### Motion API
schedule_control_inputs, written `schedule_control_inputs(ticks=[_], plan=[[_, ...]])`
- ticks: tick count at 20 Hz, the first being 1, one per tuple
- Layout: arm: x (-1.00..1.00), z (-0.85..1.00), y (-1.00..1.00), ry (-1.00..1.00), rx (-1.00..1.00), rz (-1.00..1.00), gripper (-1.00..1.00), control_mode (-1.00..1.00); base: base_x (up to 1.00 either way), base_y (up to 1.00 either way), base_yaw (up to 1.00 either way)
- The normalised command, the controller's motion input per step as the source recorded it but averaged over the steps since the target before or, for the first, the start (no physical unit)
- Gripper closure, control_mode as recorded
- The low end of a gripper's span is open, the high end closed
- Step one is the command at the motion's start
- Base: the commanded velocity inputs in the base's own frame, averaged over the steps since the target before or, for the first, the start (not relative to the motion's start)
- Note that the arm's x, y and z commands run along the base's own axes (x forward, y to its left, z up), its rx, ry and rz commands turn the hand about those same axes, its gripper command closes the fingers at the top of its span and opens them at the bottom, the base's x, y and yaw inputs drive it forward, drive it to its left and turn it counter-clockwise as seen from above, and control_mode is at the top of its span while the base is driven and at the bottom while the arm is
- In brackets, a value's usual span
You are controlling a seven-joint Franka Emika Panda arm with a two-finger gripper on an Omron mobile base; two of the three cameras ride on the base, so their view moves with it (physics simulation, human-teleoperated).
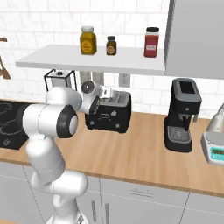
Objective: Start the toaster. Once the lever pops up, take the bread to the plate on the dining counter.
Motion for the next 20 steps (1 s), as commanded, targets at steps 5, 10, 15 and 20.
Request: schedule_control_inputs(ticks=[5, 10, 15, 20], plan=[[0.00, 0.00, 0.00, 0.00, 0.00, 0.00, 1.00, -1.00, 0.00, 0.00, 0.00], [0.00, 0.00, 0.00, 0.00, 0.00, 0.00, 1.00, -1.00, 0.00, 0.00, 0.00], [0.00, 0.00, 0.00, 0.00, 0.00, 0.00, 1.00, -1.00, 0.00, 0.00, 0.00], [0.00, 0.00, 0.00, 0.00, 0.00, 0.00, 1.00, -1.00, 0.00, 0.00, 0.00]])
